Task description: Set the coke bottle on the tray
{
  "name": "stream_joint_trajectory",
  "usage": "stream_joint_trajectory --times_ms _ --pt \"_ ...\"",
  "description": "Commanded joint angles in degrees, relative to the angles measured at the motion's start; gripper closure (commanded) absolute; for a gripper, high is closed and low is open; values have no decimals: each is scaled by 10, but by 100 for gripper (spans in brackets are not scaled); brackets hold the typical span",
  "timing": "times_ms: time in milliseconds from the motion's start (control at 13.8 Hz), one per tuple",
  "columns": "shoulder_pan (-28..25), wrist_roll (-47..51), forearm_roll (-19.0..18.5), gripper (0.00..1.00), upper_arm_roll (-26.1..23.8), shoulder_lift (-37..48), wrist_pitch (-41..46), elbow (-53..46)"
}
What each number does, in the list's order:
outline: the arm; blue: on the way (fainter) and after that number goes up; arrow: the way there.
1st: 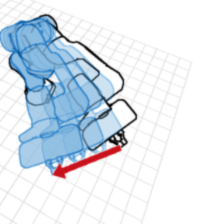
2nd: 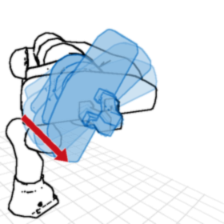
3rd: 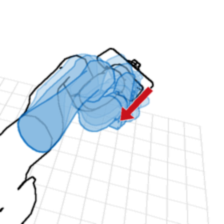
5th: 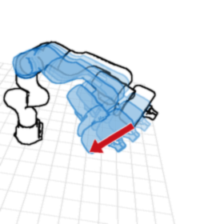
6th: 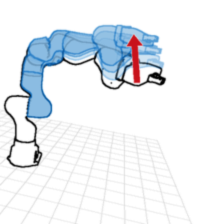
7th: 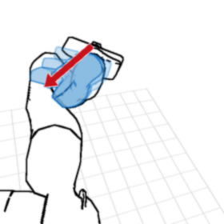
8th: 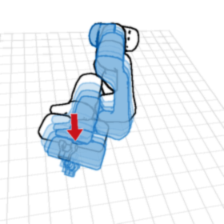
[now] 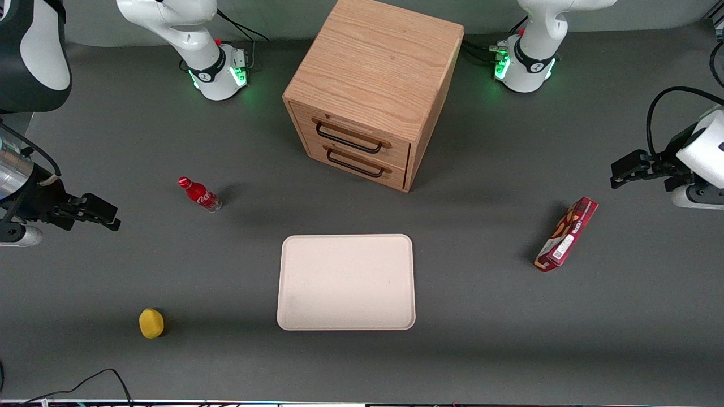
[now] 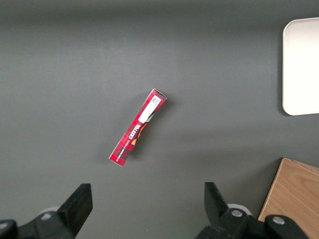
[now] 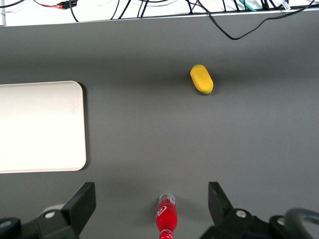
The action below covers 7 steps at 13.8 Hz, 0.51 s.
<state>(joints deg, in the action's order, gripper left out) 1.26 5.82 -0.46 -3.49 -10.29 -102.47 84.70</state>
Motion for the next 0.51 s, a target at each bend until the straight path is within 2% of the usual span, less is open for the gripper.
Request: stream_joint_trajectory --times_ms 0,289,434 --pt "4 -17 2 0 -3 -2 4 -5" --pt "5 -17 2 0 -3 -2 4 -4" --pt "3 -14 3 0 -5 9 3 32"
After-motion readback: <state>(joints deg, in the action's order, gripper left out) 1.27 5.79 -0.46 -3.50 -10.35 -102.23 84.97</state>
